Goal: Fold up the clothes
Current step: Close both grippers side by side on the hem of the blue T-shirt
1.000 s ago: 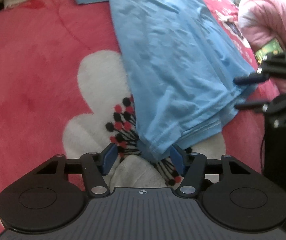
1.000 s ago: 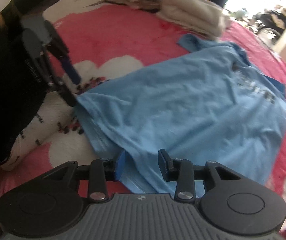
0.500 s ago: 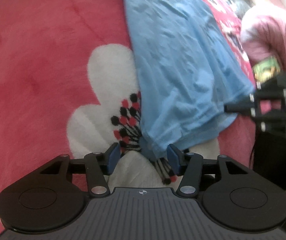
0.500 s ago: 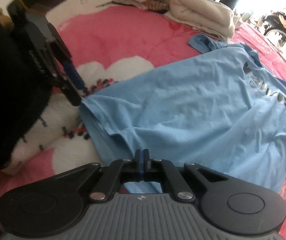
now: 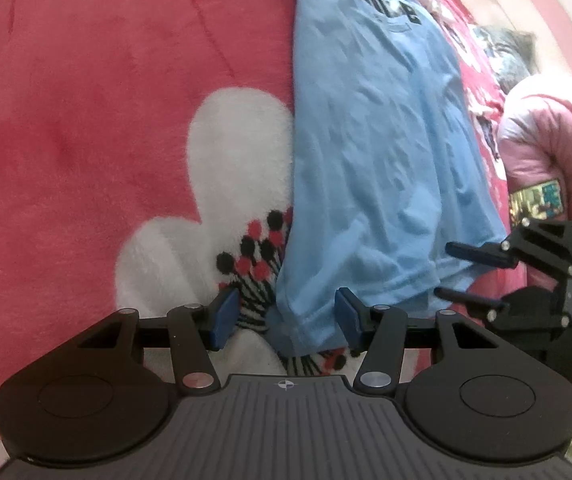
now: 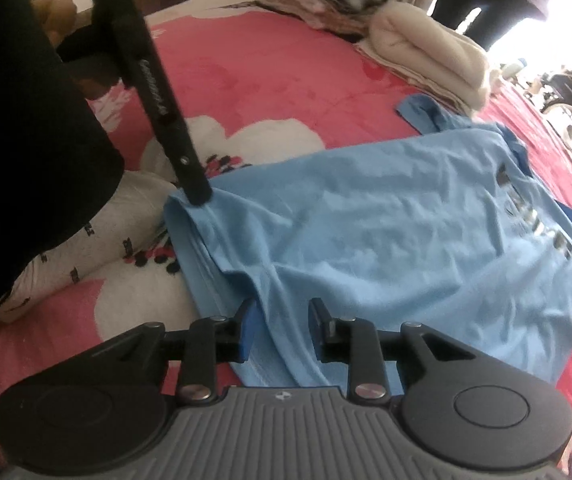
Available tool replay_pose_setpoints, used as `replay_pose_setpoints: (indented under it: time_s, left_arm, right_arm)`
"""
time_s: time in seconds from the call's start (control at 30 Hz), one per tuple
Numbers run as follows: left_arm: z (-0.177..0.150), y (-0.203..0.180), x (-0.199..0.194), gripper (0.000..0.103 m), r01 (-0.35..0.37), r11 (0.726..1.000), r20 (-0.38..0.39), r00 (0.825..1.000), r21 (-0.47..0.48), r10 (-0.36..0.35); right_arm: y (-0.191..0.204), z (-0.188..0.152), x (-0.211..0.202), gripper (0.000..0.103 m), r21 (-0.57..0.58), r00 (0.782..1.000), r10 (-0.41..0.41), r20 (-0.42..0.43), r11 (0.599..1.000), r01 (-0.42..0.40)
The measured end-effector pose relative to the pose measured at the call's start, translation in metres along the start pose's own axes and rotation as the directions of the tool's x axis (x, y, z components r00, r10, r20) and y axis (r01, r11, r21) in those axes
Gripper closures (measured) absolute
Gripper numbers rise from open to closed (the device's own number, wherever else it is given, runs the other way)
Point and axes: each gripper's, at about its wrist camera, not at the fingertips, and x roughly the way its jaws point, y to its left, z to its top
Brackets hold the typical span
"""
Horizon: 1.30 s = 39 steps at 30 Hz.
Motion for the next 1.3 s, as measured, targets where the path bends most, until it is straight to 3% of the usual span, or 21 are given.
replay_pose_setpoints:
  time_s: [0.23,0.27,0.3,0.33,0.47,0.97,1.13,1.3]
  left_arm:
    - [0.001,0.009,-0.001,0.053,0.027,0.999,-0.002,1.0,-0.041,-0.027]
    - [0.001,0.01,-0.002,0.053,0.03,0.999,-0.004,1.0,-0.039,-0.03]
    - [0.001,0.01,-0.002,0.053,0.033,0.999,-0.005,0.999,-0.037,-0.033]
    - [0.0,0.011,-0.002,0.053,0.036,0.999,-0.007,0.999,-0.035,-0.037]
    - [-0.001,0.013,-0.005,0.052,0.058,0.998,-0.017,0.998,-0.024,-0.058]
    - [-0.006,0.011,-0.007,0.048,0.13,0.991,-0.045,0.99,-0.04,-0.132]
    - [-0.002,0.006,0.002,0.048,0.111,0.993,-0.064,0.992,-0.035,-0.113]
    - [-0.003,-0.009,0.008,0.051,0.06,0.997,-0.077,0.995,0.044,-0.057]
  right_arm:
    - [-0.008,0.003,0.007,0.074,0.088,1.0,0.018,0.006,0.996,-0.018]
    - [-0.009,0.004,0.008,0.083,0.101,1.0,0.02,0.007,0.995,-0.021]
    - [-0.01,0.004,0.009,0.099,0.114,1.0,0.023,0.009,0.993,-0.023]
    - [-0.012,0.005,0.01,0.101,0.127,1.0,0.025,0.01,0.992,-0.026]
    - [-0.015,0.006,0.011,0.102,0.177,0.999,0.037,0.02,0.983,-0.04]
    - [-0.002,-0.009,-0.01,0.102,0.167,0.996,0.088,0.018,0.982,-0.09]
    - [0.003,-0.014,-0.008,0.102,0.157,0.992,0.122,0.007,0.98,-0.122]
    - [0.004,-0.017,-0.004,0.102,0.155,0.988,0.152,-0.003,0.977,-0.15]
